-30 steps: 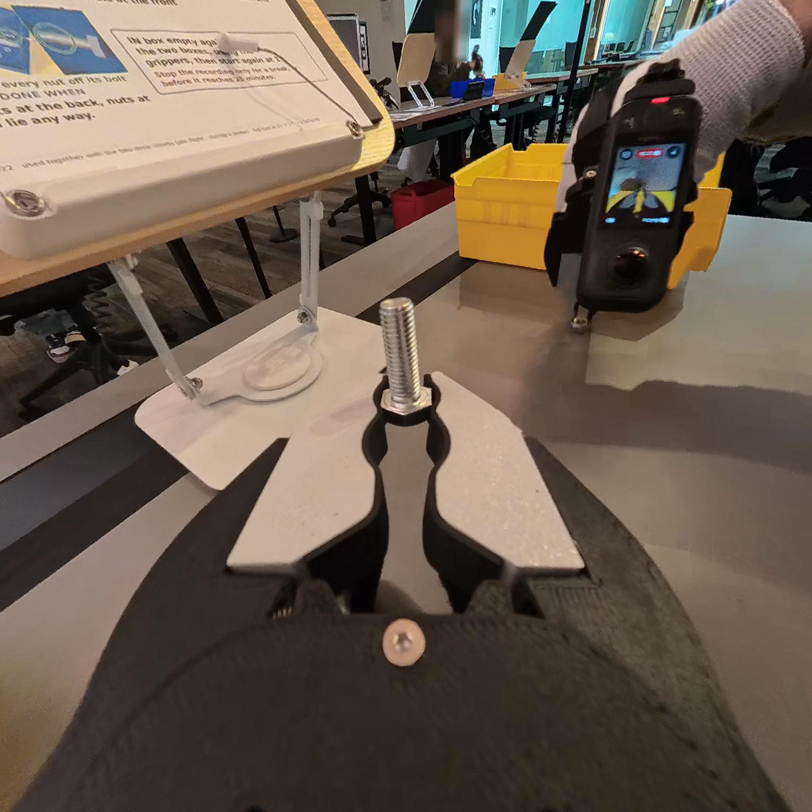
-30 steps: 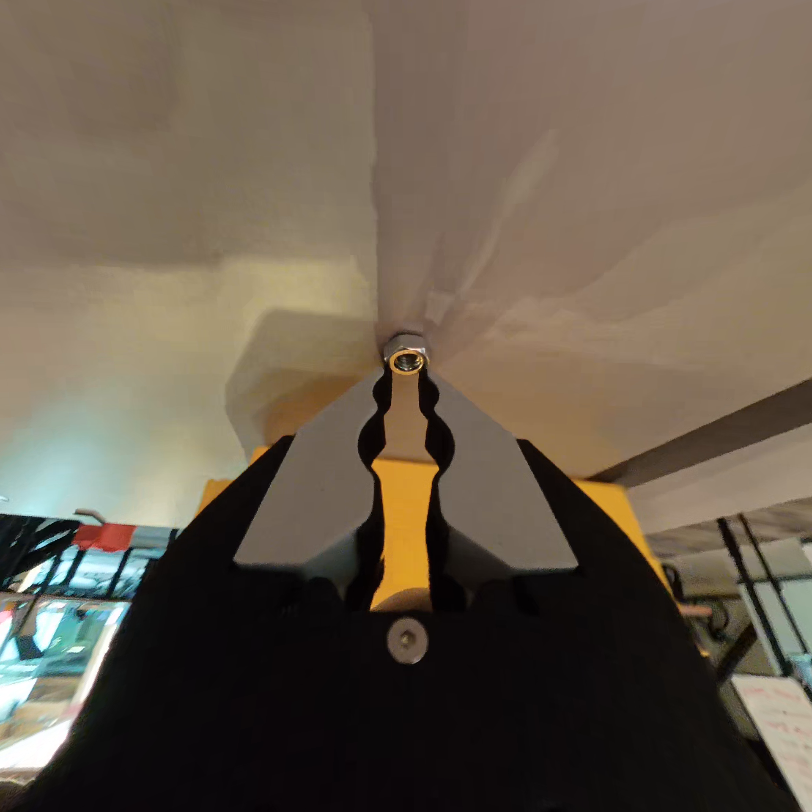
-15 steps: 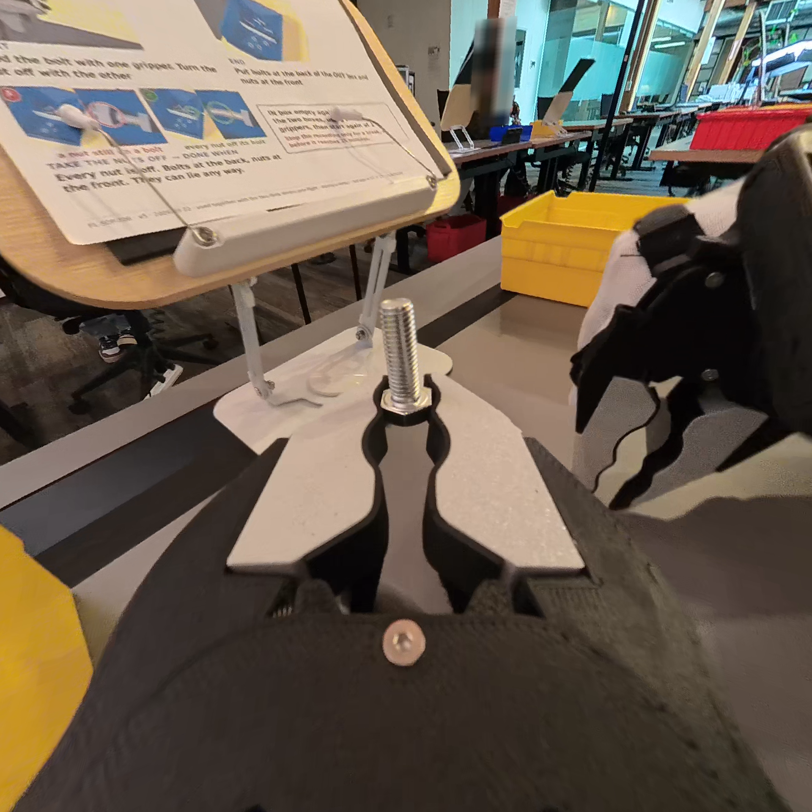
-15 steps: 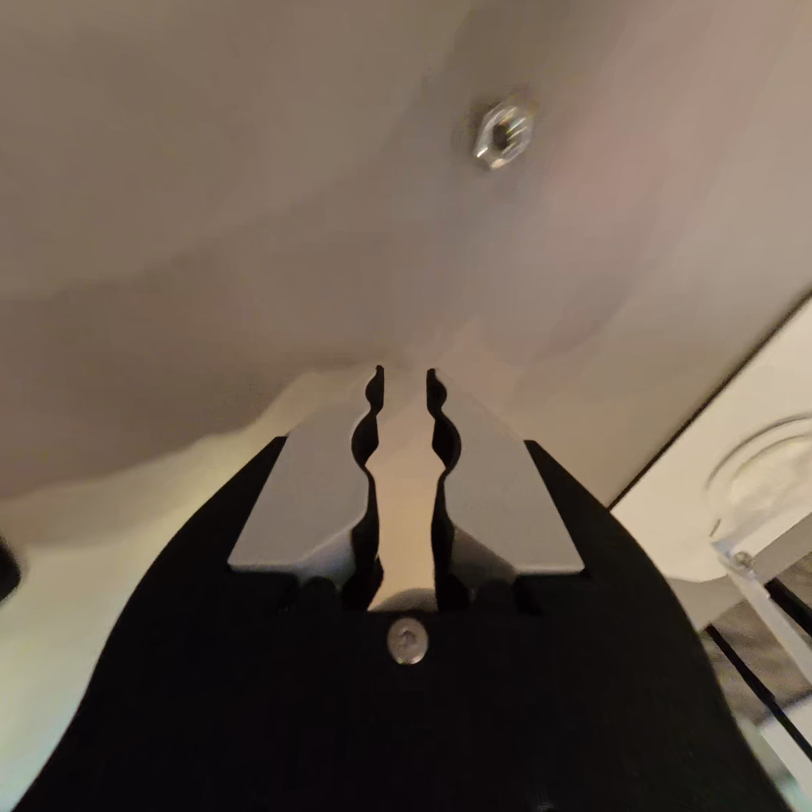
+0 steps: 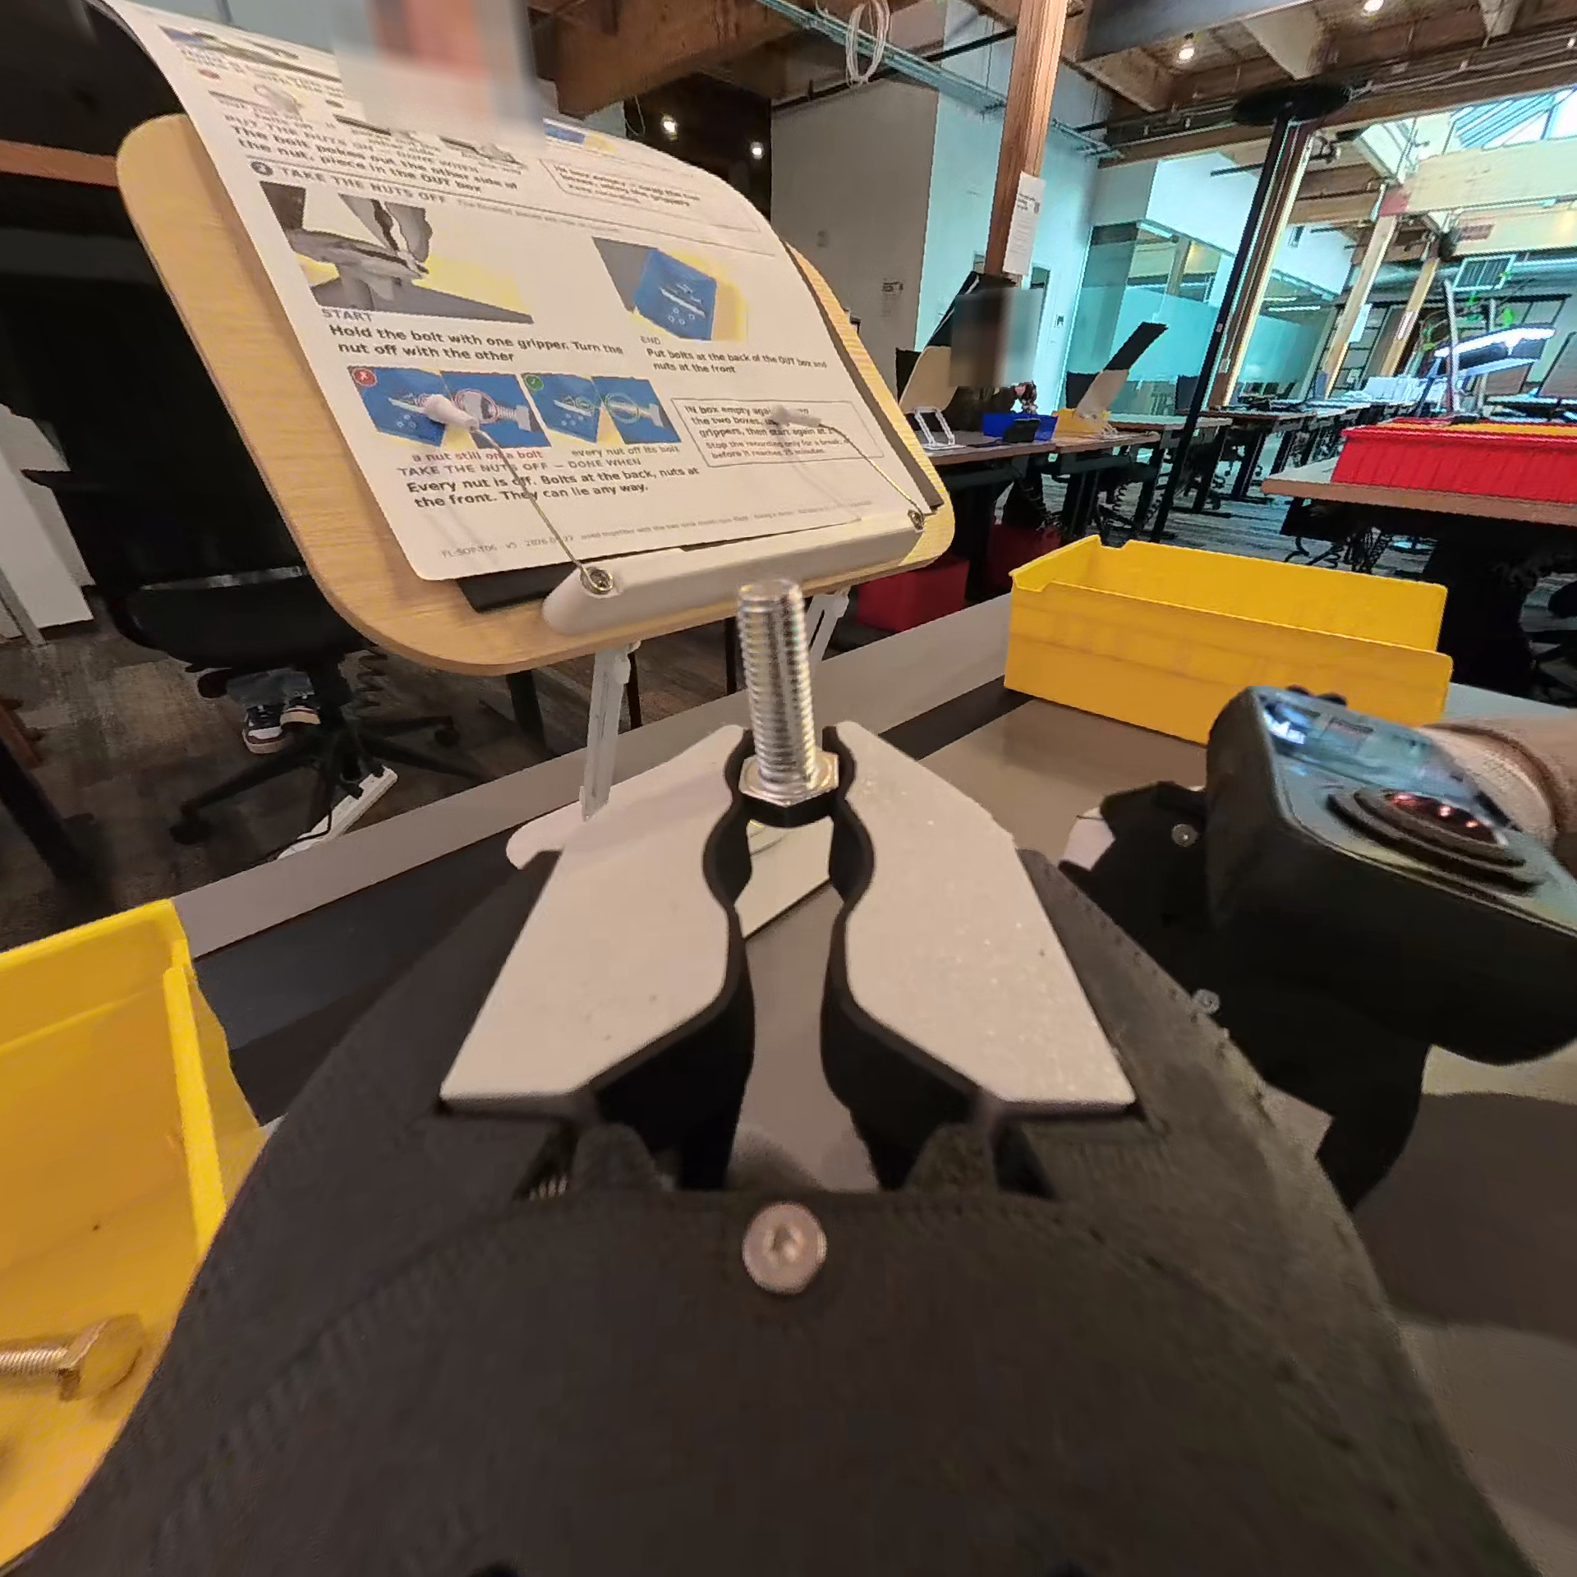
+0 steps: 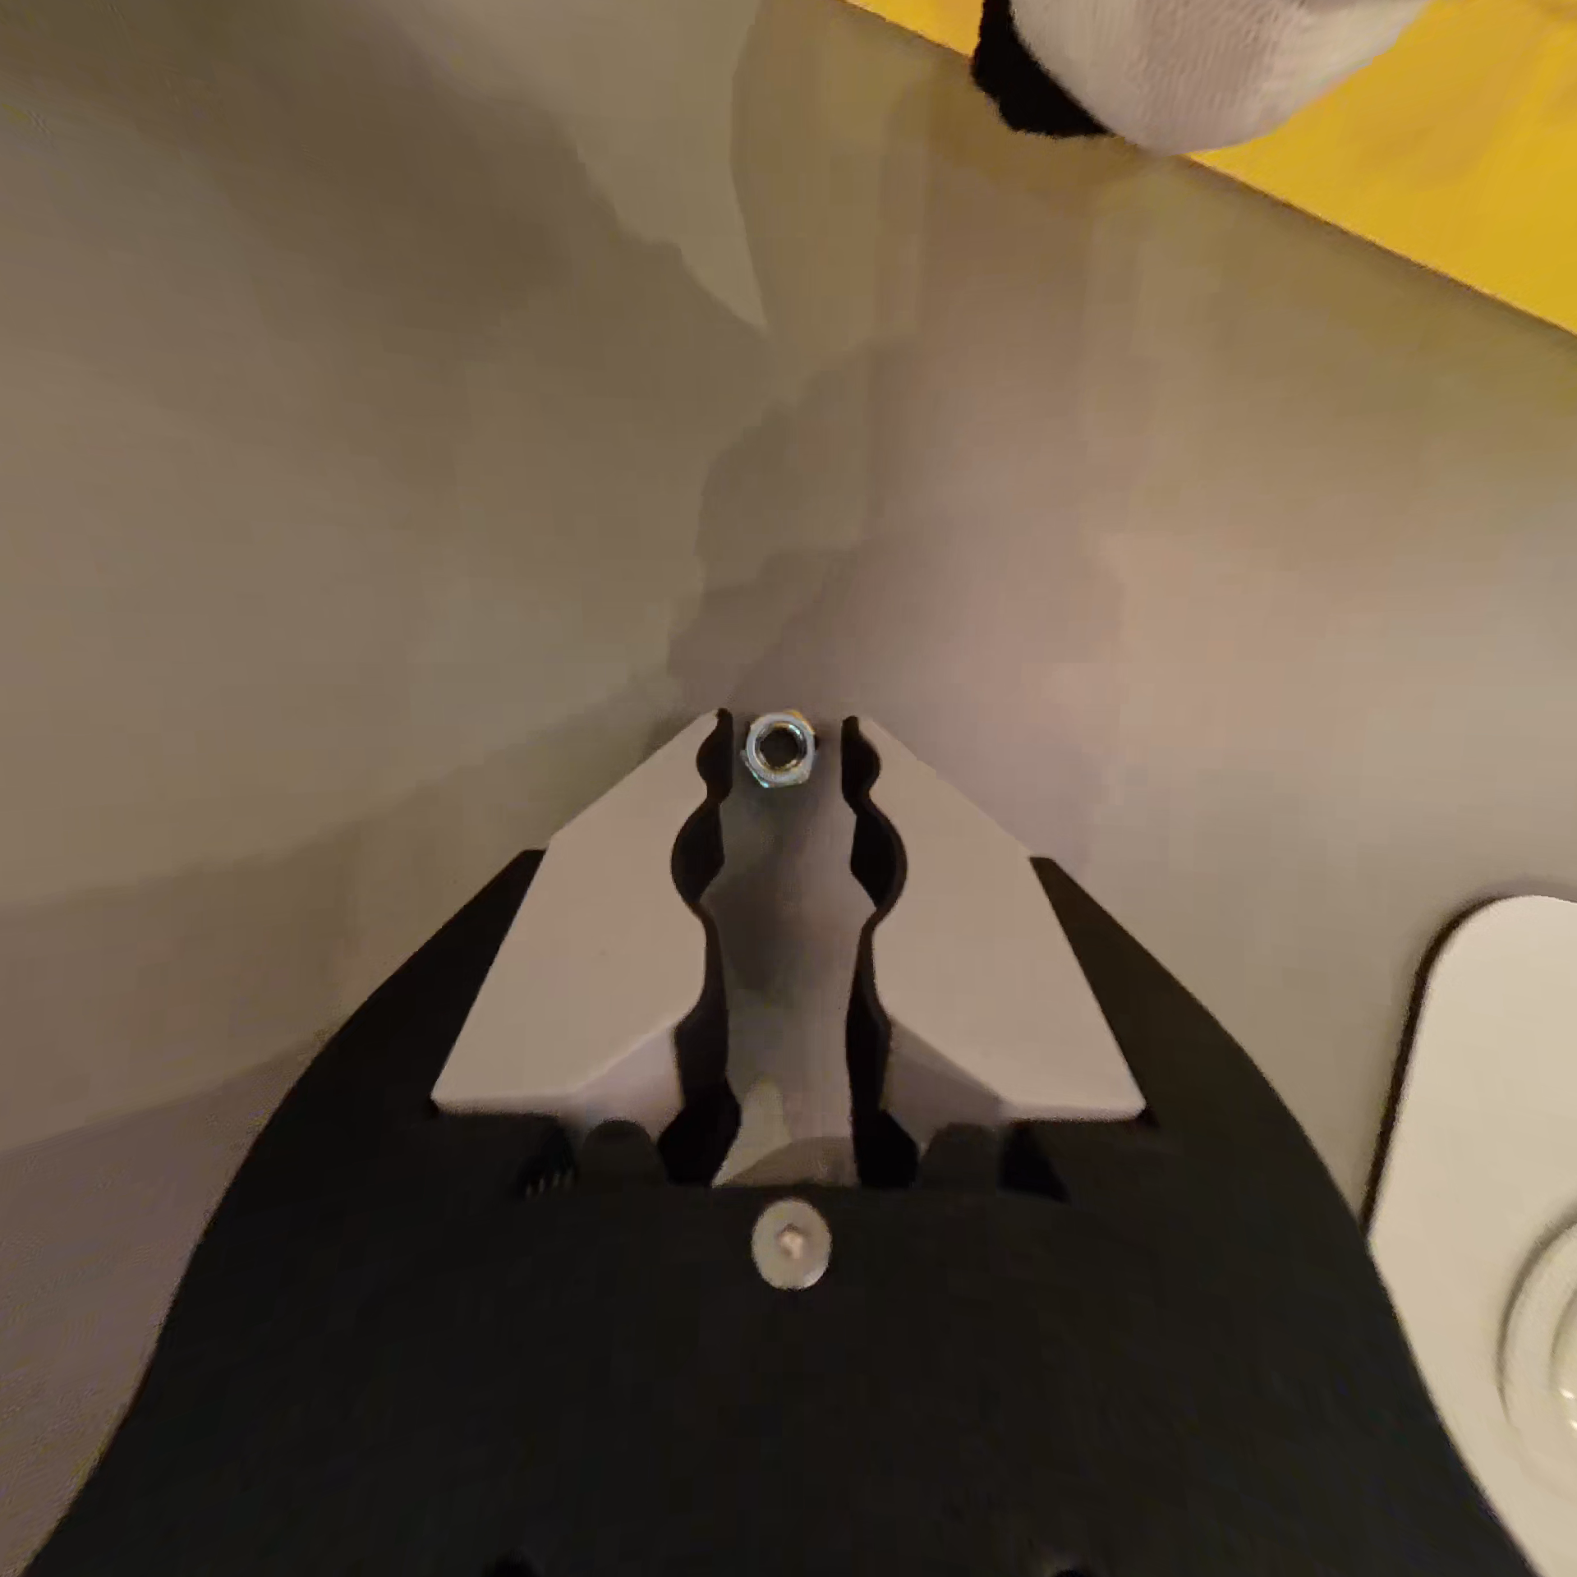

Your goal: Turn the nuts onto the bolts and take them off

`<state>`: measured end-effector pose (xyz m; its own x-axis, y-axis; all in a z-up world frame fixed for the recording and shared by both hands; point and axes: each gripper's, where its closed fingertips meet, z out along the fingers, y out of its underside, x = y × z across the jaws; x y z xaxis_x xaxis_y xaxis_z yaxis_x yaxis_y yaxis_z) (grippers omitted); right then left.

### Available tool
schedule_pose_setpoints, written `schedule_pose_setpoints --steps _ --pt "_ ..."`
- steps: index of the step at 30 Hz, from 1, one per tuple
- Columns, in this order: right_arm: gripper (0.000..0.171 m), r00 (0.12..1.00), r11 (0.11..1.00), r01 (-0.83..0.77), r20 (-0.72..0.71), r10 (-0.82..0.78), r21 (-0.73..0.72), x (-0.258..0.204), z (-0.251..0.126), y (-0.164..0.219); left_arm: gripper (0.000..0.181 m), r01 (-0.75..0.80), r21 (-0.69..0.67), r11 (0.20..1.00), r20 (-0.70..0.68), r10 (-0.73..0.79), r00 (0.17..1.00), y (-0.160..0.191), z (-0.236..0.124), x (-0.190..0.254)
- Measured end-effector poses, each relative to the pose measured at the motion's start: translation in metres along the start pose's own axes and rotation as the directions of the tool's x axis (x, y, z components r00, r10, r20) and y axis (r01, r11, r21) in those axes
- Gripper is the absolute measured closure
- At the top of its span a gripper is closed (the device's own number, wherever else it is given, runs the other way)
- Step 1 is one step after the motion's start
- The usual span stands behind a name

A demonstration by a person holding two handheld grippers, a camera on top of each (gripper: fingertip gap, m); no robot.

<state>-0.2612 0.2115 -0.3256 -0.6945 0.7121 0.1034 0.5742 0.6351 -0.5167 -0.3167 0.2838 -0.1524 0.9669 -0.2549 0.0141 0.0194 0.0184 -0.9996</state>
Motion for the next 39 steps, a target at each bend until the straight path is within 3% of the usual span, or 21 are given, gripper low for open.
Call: schedule_pose_setpoints --steps 3,9,15,18,23,29,33,39 --pt "0.136 1.0 0.998 0.021 0.01 -0.02 -0.064 0.0 -0.003 0.007 0.167 -0.005 -0.006 1.0 -0.009 0.005 1.0 0.002 0.003 0.004" --pt "0.154 0.999 0.996 -0.022 0.027 0.024 -0.089 -0.002 0.0 0.004 0.167 -0.015 -0.014 1.0 -0.013 0.015 1.0 0.003 0.005 0.008" --pt "0.155 0.993 0.991 -0.119 0.008 0.119 -0.055 -0.006 -0.003 0.006 0.167 -0.008 -0.013 1.0 -0.014 0.008 1.0 0.004 0.006 0.009" --pt "0.155 0.99 0.99 -0.139 -0.005 0.139 -0.006 -0.012 -0.03 0.011 0.167 0.0 -0.02 1.0 -0.033 -0.001 0.999 0.007 0.011 0.016" --pt "0.154 0.984 0.987 -0.146 -0.09 0.151 0.063 -0.01 -0.116 0.019 0.167 -0.019 -0.079 0.997 -0.108 0.01 0.994 0.031 0.034 0.052" --pt "0.154 0.982 0.996 -0.036 -0.181 0.051 0.083 0.0 -0.201 0.008 0.167 -0.027 -0.138 0.99 -0.26 -0.01 0.965 0.064 0.061 0.115" --pt "0.154 0.991 0.998 0.048 -0.129 -0.042 0.041 -0.001 -0.213 0.003 0.167 -0.082 -0.155 0.984 -0.349 0.023 0.937 0.077 0.064 0.146" --pt "0.154 0.995 0.996 0.092 -0.028 -0.092 -0.002 -0.008 -0.201 0.01 0.167 -0.077 -0.116 0.99 -0.396 0.025 0.918 0.07 0.061 0.161"
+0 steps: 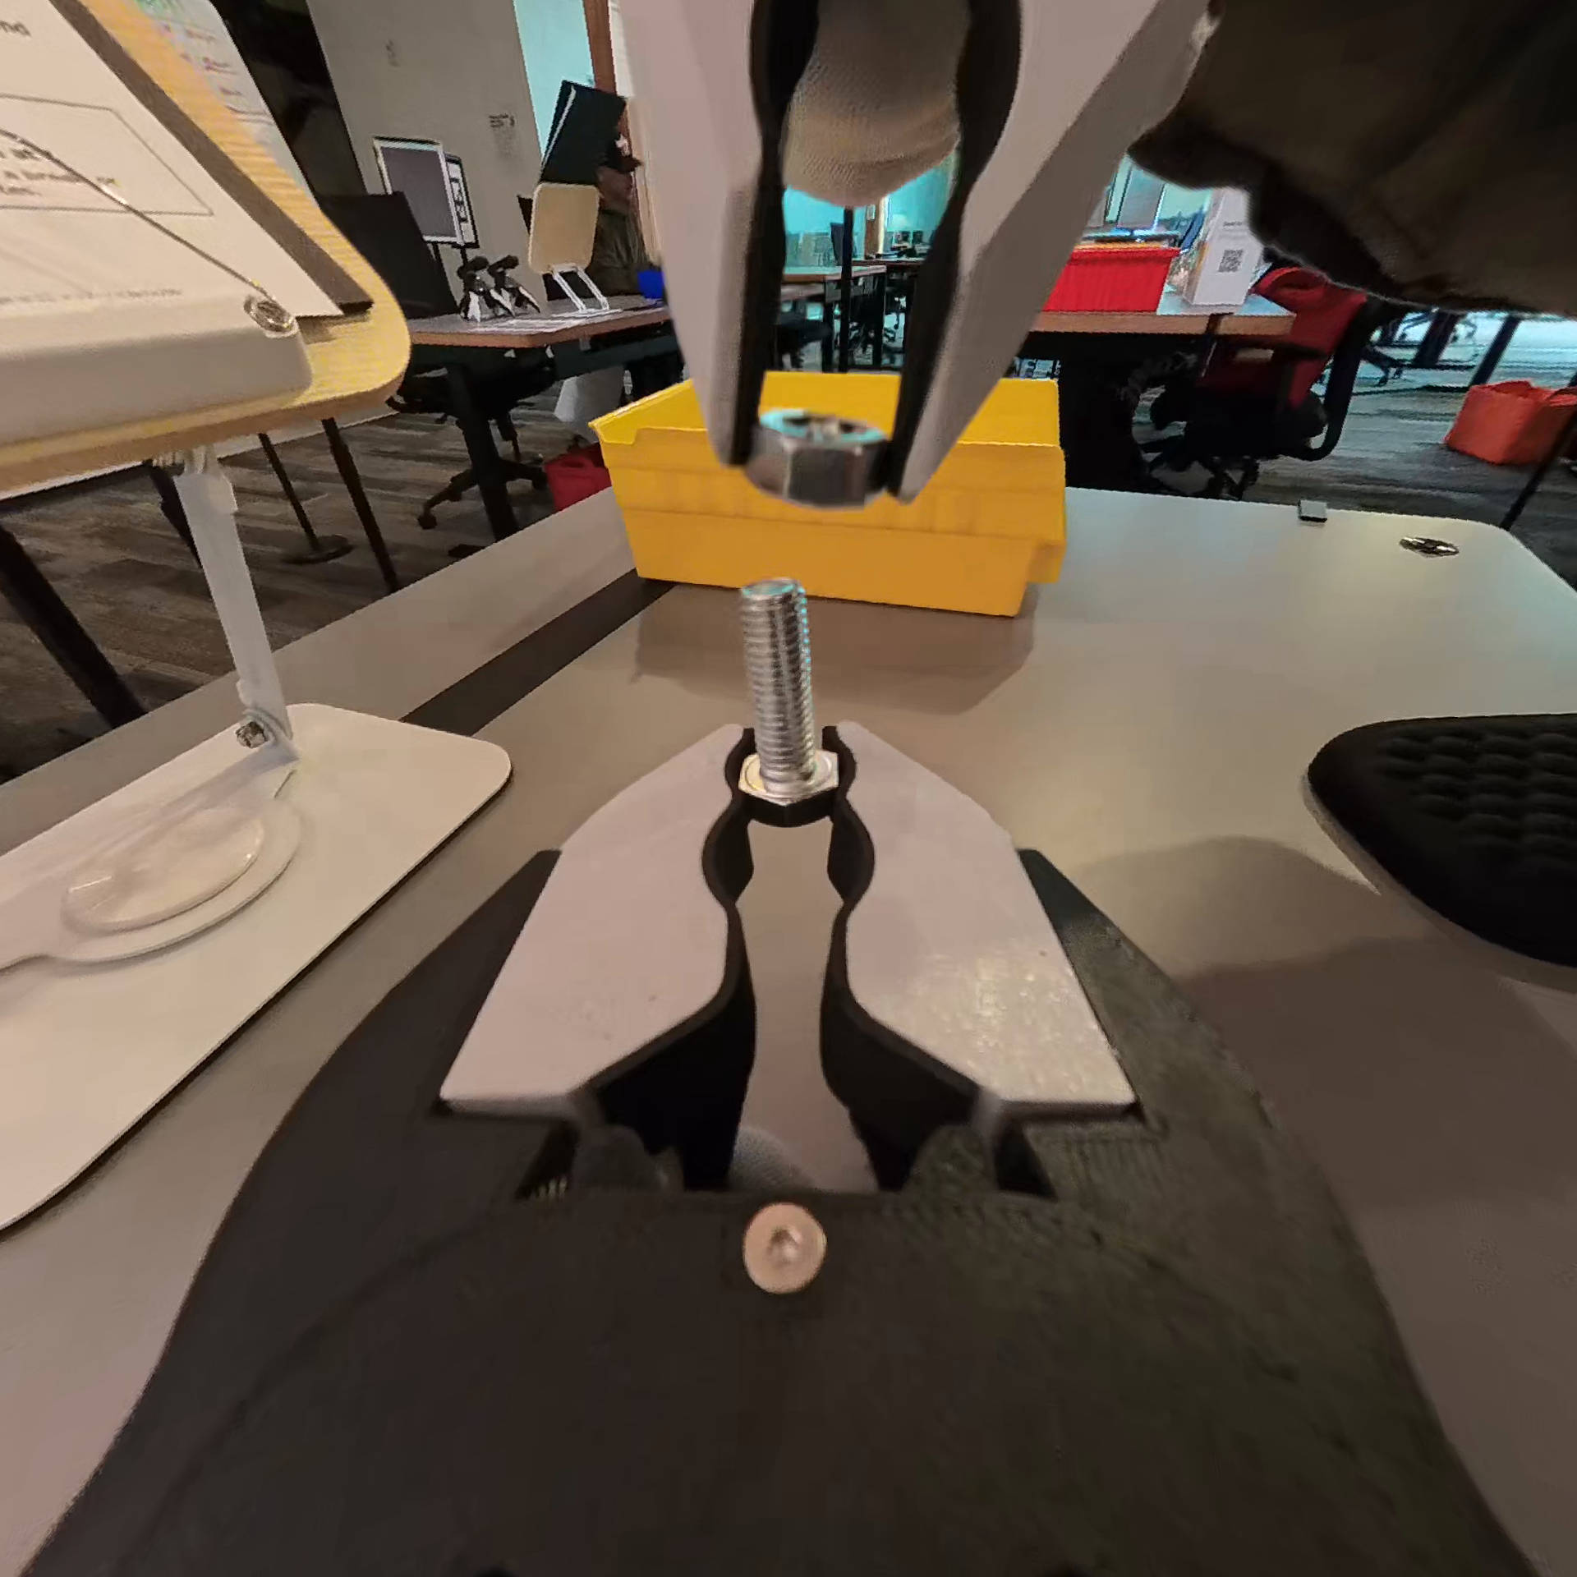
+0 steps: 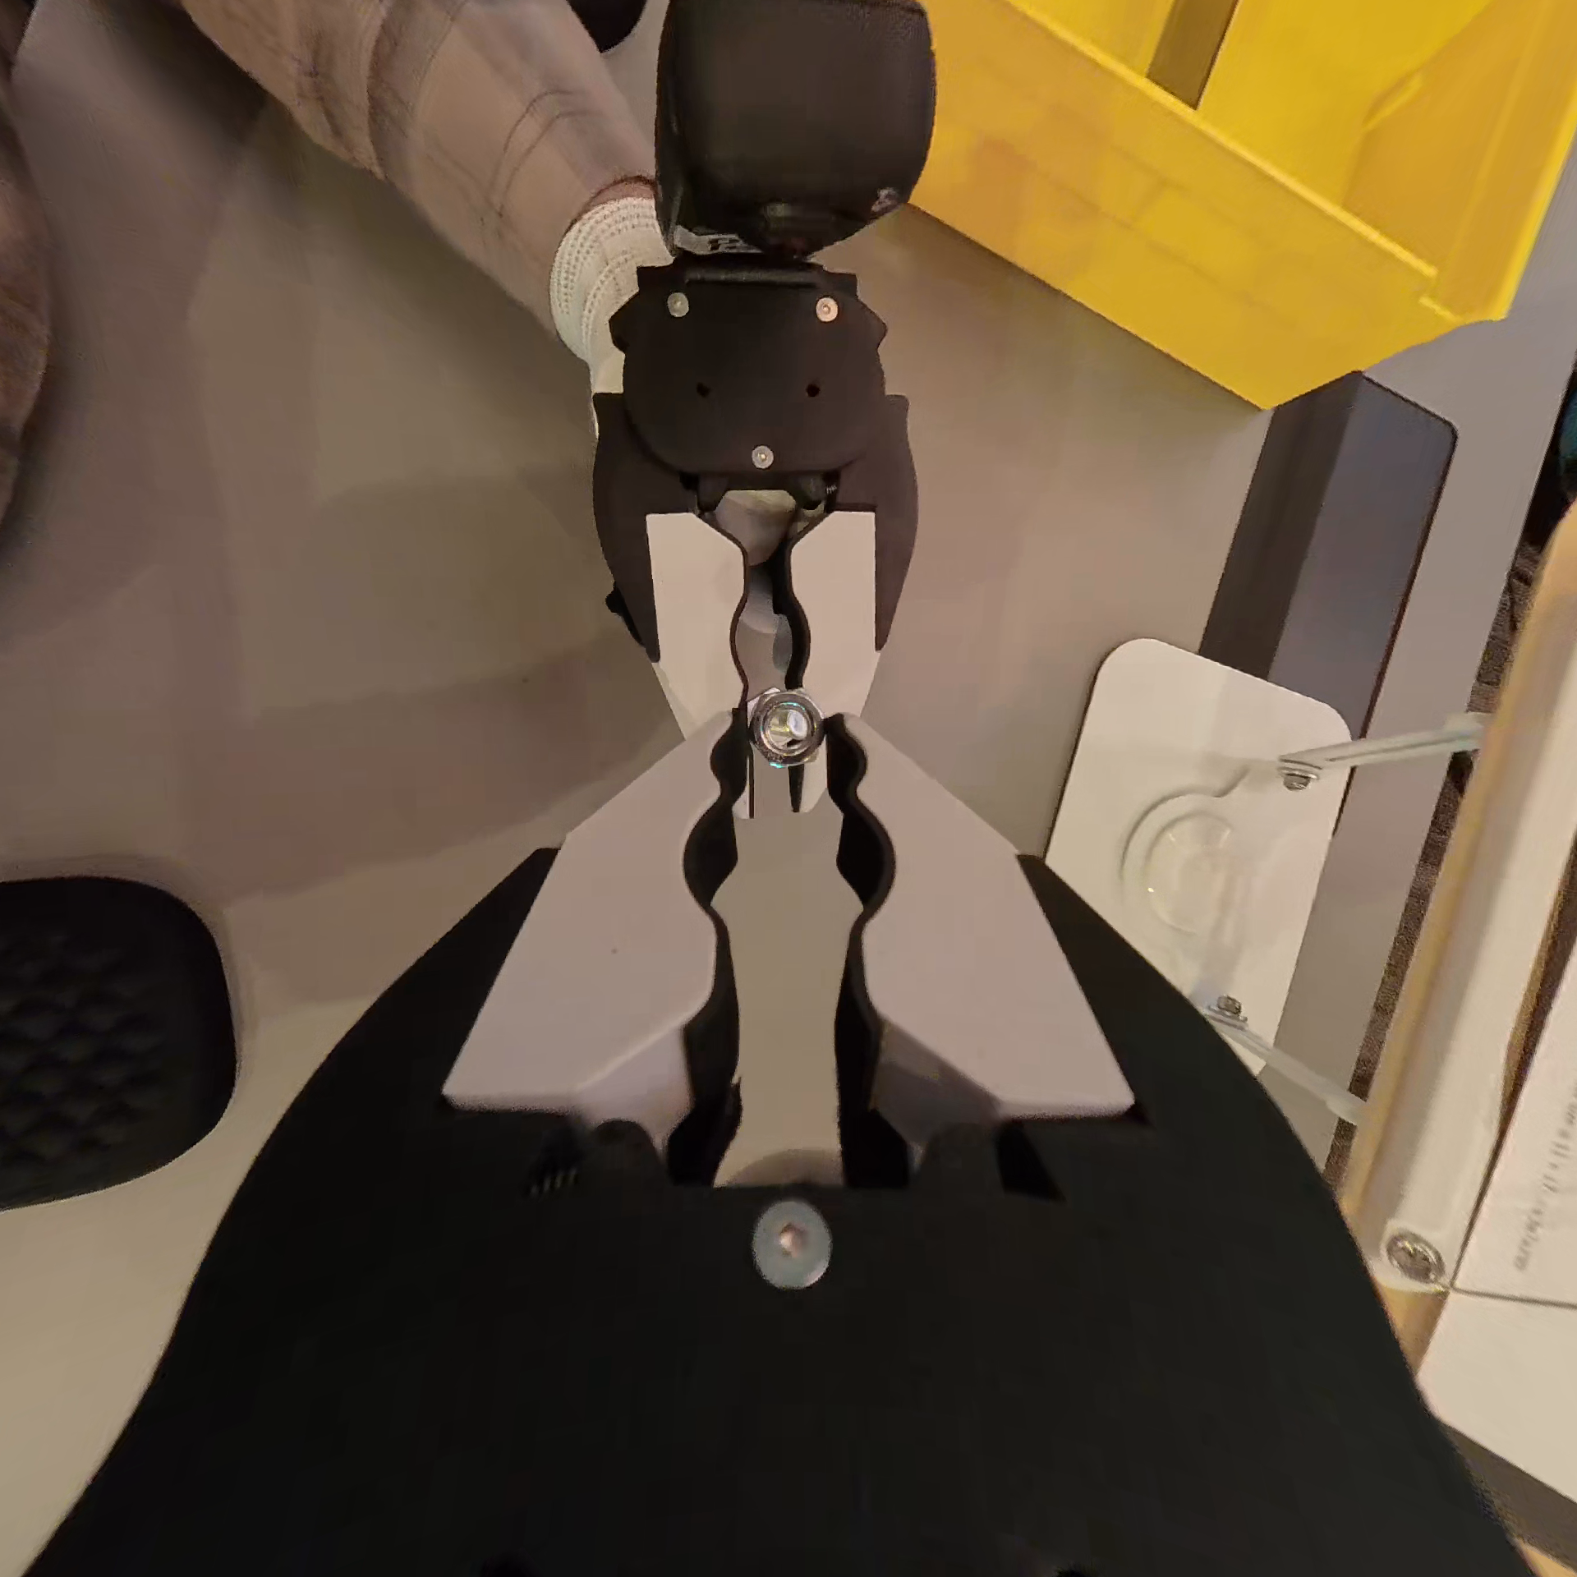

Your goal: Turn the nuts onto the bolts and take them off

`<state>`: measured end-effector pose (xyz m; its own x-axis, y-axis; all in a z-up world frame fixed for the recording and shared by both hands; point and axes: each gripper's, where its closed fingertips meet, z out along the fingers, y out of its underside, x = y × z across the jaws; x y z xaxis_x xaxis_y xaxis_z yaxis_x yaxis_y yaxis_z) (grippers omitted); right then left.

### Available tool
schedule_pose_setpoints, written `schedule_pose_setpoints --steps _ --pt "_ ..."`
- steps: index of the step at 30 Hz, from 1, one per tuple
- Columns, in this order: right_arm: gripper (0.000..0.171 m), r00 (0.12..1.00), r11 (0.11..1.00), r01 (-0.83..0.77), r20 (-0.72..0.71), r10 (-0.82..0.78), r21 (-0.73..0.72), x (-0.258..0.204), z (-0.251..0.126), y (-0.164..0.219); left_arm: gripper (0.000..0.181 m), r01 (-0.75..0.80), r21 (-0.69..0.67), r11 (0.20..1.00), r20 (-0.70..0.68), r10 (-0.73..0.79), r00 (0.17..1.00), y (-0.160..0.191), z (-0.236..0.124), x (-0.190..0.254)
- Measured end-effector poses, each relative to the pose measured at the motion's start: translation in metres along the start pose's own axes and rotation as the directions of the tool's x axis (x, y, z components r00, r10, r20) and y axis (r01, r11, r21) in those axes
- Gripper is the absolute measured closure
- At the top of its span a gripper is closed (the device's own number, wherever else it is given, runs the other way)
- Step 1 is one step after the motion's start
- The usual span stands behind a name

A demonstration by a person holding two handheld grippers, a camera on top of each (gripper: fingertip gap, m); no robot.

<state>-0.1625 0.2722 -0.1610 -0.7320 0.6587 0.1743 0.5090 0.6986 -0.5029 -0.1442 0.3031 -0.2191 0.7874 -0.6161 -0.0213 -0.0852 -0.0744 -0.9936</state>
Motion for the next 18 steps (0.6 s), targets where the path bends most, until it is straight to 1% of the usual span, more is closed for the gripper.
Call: schedule_pose_setpoints --steps 13,18 --pt "0.154 0.999 1.0 0.002 0.054 -0.001 -0.01 -0.007 0.012 0.006 0.167 -0.066 -0.019 0.998 -0.004 0.066 0.998 0.0 0.0 0.007" --pt "0.154 0.994 0.999 0.045 0.095 -0.044 -0.011 -0.014 0.012 0.006 0.168 -0.109 -0.025 0.994 -0.026 0.108 0.994 0.001 0.0 0.013"
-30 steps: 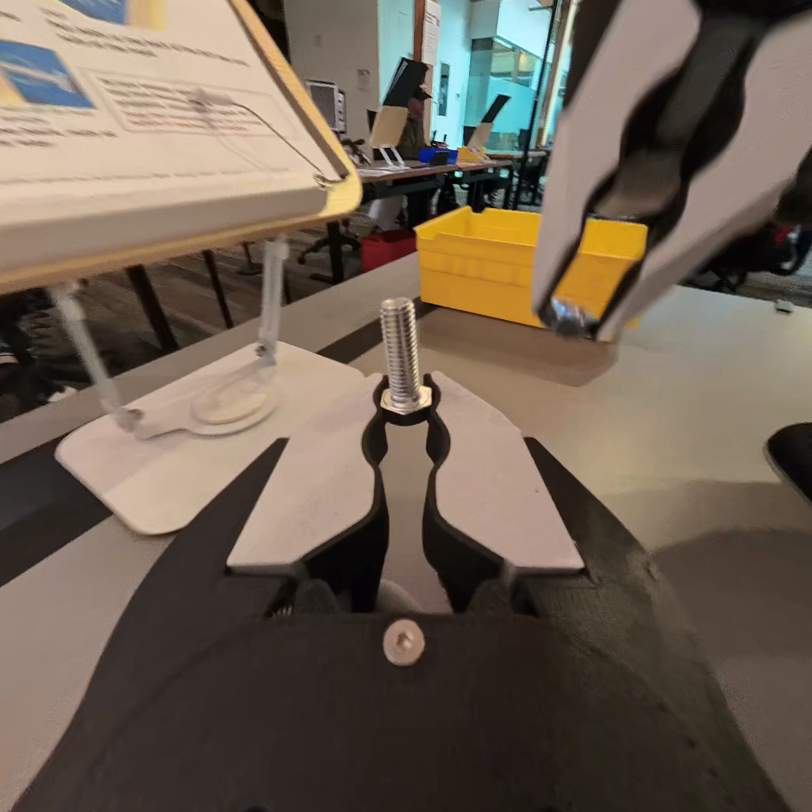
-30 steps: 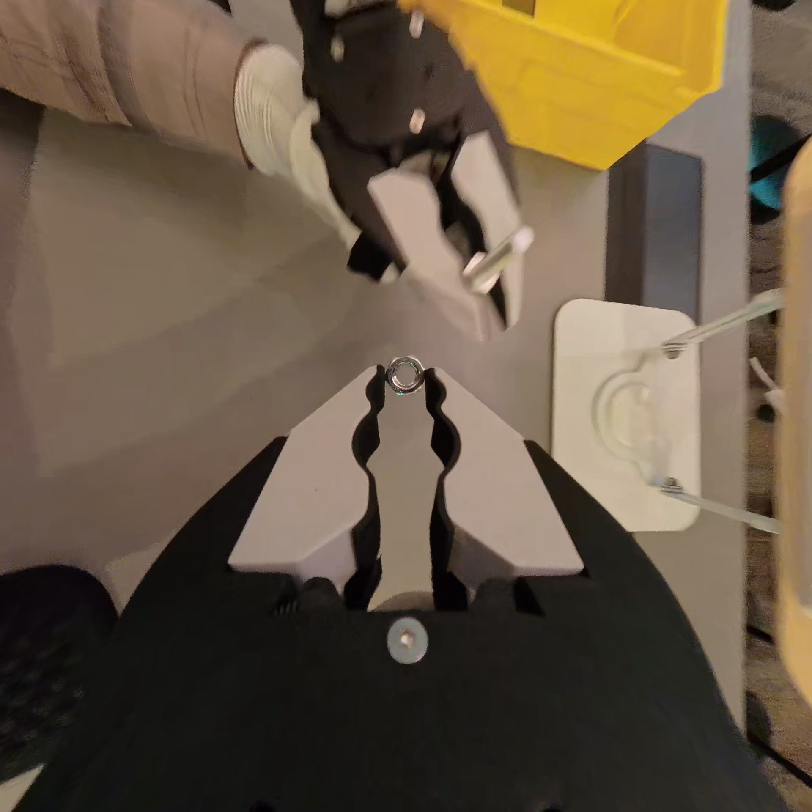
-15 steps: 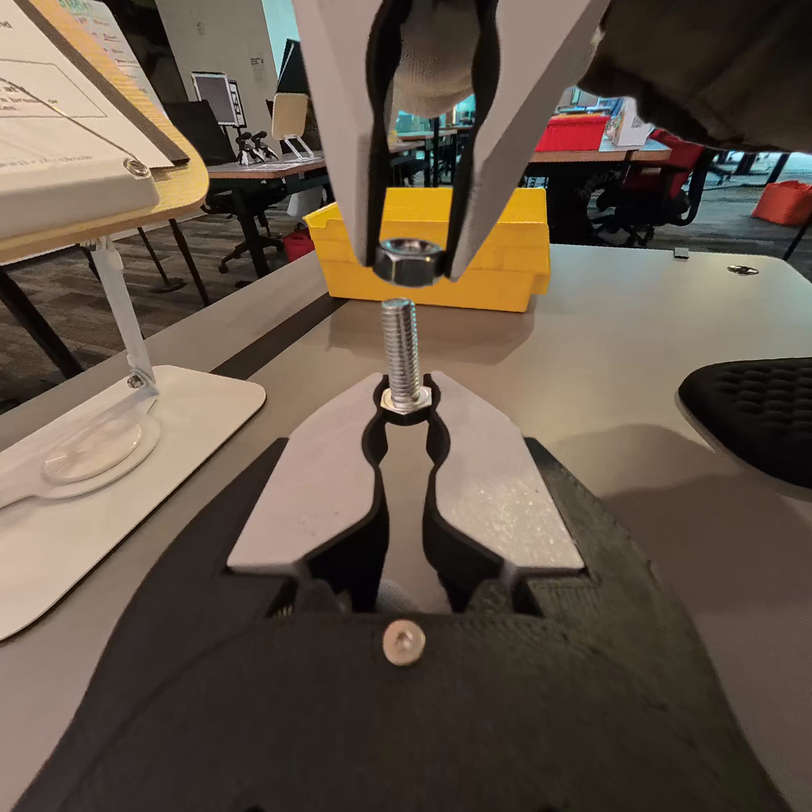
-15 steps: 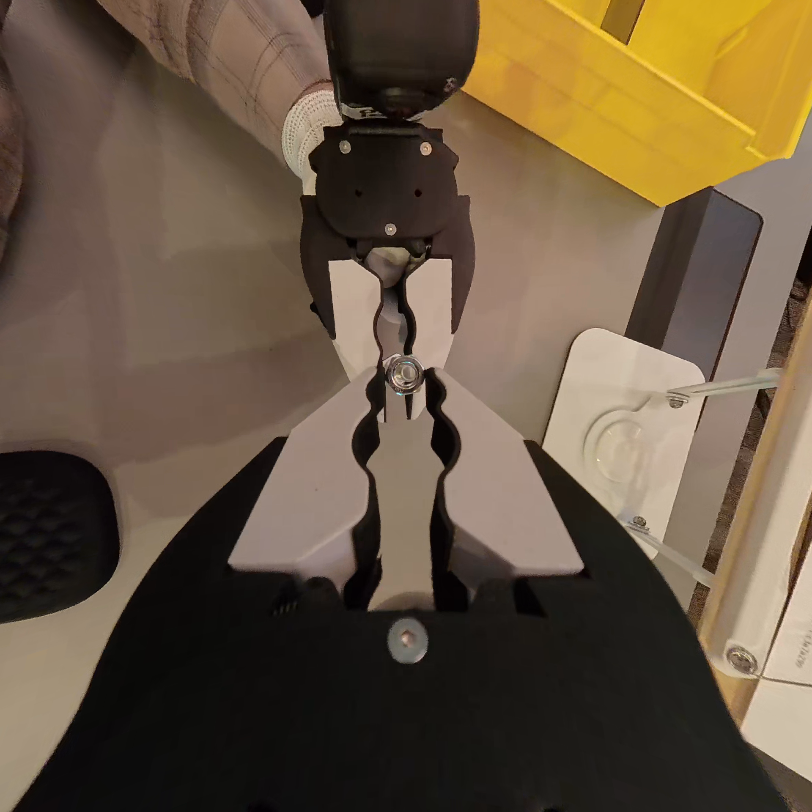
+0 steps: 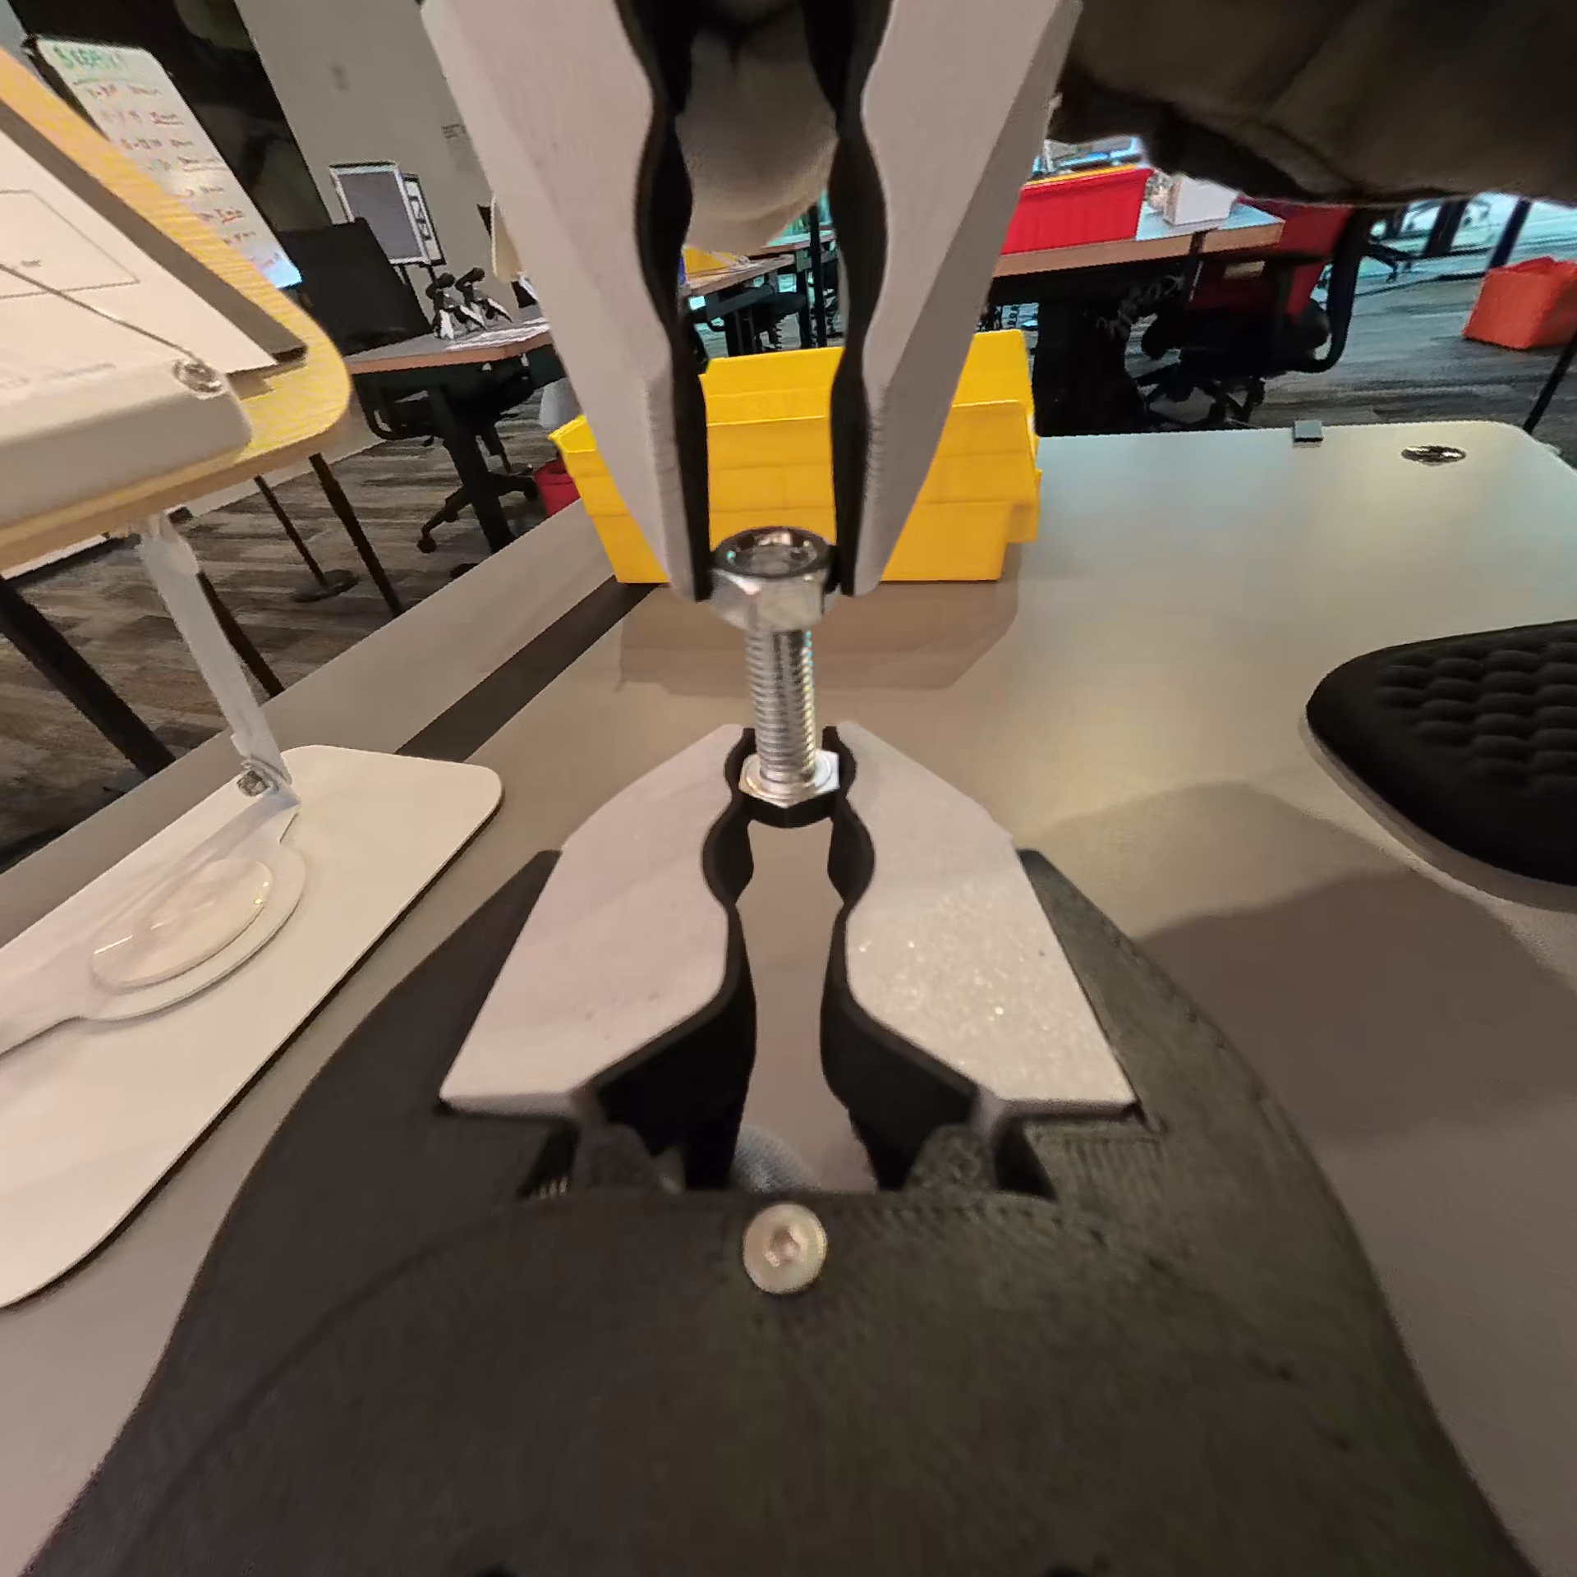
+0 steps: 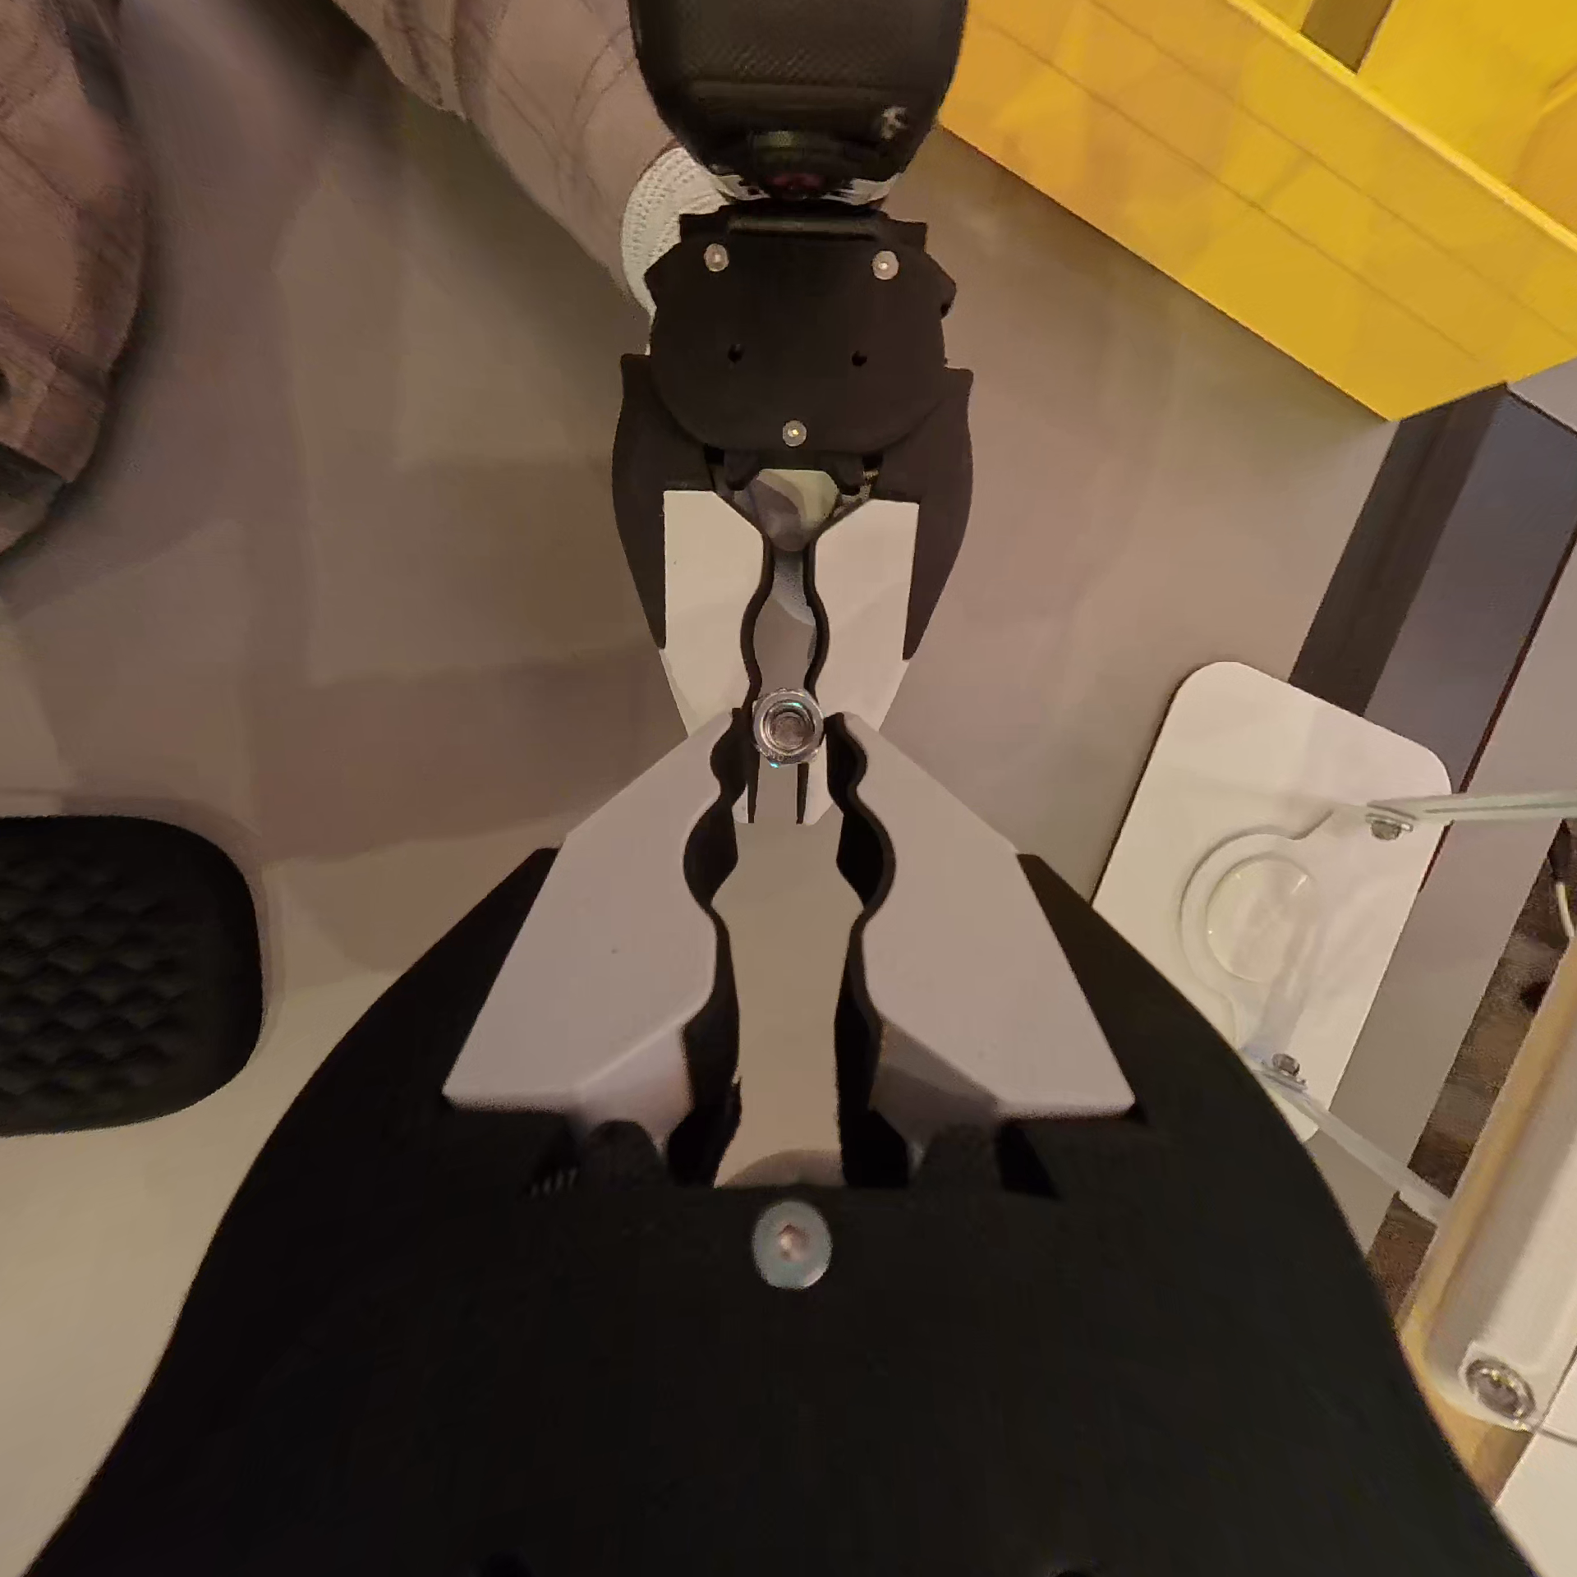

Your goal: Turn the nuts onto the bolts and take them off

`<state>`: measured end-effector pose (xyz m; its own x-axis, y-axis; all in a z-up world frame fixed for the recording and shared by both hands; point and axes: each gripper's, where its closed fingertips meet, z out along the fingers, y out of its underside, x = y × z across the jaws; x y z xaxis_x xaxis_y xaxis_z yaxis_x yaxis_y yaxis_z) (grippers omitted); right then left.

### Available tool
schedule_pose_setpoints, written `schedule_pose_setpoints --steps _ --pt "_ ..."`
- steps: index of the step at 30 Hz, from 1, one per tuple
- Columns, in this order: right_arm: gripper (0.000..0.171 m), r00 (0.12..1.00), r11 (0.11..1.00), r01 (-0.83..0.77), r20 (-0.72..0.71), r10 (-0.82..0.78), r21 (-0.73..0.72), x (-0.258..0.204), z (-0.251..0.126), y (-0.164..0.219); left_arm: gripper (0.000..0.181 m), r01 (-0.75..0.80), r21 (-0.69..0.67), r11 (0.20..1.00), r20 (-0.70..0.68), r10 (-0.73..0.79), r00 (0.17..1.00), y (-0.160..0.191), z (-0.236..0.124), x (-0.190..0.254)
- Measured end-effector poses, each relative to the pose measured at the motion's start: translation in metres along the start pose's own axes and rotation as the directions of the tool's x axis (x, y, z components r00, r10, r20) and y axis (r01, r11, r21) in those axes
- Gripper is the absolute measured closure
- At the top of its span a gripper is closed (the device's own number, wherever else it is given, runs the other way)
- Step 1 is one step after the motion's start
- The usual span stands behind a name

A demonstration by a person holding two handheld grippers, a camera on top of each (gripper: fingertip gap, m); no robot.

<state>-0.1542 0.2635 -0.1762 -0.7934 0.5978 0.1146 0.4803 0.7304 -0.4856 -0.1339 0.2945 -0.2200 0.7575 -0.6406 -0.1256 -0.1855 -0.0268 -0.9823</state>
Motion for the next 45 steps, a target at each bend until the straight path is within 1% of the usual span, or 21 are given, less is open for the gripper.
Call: schedule_pose_setpoints --steps 4,8,14,21,26,29,37,40,45 --pt "0.154 0.998 0.998 0.05 0.041 -0.051 0.032 -0.006 0.0 -0.004 0.167 0.0 0.023 1.0 -0.05 0.001 0.999 -0.004 -0.002 0.008" --pt "0.154 0.998 0.997 0.046 0.038 -0.048 0.06 -0.007 -0.001 -0.006 0.167 -0.01 0.024 1.0 -0.043 0.011 0.999 -0.004 -0.003 0.007" --pt "0.154 0.993 0.991 -0.08 -0.075 0.088 0.103 0.006 0.0 -0.006 0.167 0.004 0.022 1.0 0.037 -0.005 0.999 -0.003 -0.003 -0.007" --pt "0.154 0.946 0.959 -0.224 -0.198 0.256 0.171 0.012 0.001 -0.004 0.168 0.008 0.012 1.0 0.087 -0.009 0.996 -0.001 -0.002 -0.014" --pt "0.154 0.88 0.917 -0.33 -0.279 0.384 0.224 0.016 0.003 -0.002 0.168 0.013 0.001 1.0 0.112 -0.013 0.994 0.002 -0.001 -0.017" --pt "0.154 0.839 0.891 -0.361 -0.321 0.439 0.274 0.019 0.002 -0.003 0.168 0.022 0.008 1.0 0.123 -0.022 0.992 0.0 -0.002 -0.019" --pt "0.155 0.732 0.804 -0.433 -0.361 0.577 0.408 0.024 -0.001 -0.005 0.168 0.028 0.018 0.999 0.147 -0.03 0.989 -0.002 -0.003 -0.022" --pt "0.155 0.67 0.765 -0.461 -0.388 0.632 0.45 0.027 0.0 -0.004 0.168 0.037 0.016 0.999 0.162 -0.039 0.986 -0.001 -0.003 -0.025" --pt "0.155 0.528 0.703 -0.506 -0.466 0.71 0.499 0.031 0.003 0.001 0.168 0.038 -0.029 0.999 0.204 -0.031 0.979 0.006 -0.001 -0.03"
